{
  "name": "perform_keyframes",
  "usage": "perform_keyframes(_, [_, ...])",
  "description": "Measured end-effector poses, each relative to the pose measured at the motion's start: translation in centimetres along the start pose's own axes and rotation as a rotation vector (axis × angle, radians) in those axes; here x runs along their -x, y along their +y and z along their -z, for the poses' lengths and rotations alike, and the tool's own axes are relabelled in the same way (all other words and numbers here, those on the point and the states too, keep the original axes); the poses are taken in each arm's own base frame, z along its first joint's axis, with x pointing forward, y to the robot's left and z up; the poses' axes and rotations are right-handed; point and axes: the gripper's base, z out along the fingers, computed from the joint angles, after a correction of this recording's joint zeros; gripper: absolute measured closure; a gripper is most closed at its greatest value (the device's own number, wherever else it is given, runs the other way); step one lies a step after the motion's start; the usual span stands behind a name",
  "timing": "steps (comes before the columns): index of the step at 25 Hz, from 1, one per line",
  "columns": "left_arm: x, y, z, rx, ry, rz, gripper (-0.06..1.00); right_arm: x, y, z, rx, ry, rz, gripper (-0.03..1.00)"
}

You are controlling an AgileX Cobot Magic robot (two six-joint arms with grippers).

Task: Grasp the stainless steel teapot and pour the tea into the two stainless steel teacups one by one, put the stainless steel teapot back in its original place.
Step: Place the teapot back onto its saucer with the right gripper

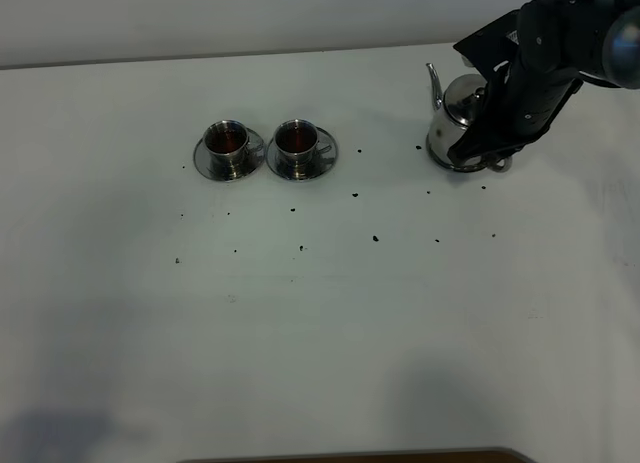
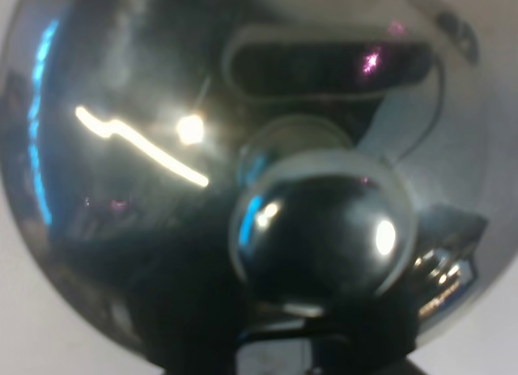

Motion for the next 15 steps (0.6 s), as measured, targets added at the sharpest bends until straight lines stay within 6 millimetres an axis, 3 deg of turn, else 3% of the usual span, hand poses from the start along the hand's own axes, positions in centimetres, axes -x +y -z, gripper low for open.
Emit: perform_keyframes(15, [0.0, 0.0, 0.0, 0.0, 0.0, 0.0, 0.48, -0.07, -0.25, 0.0, -0.017, 0.005, -0.002, 0.78])
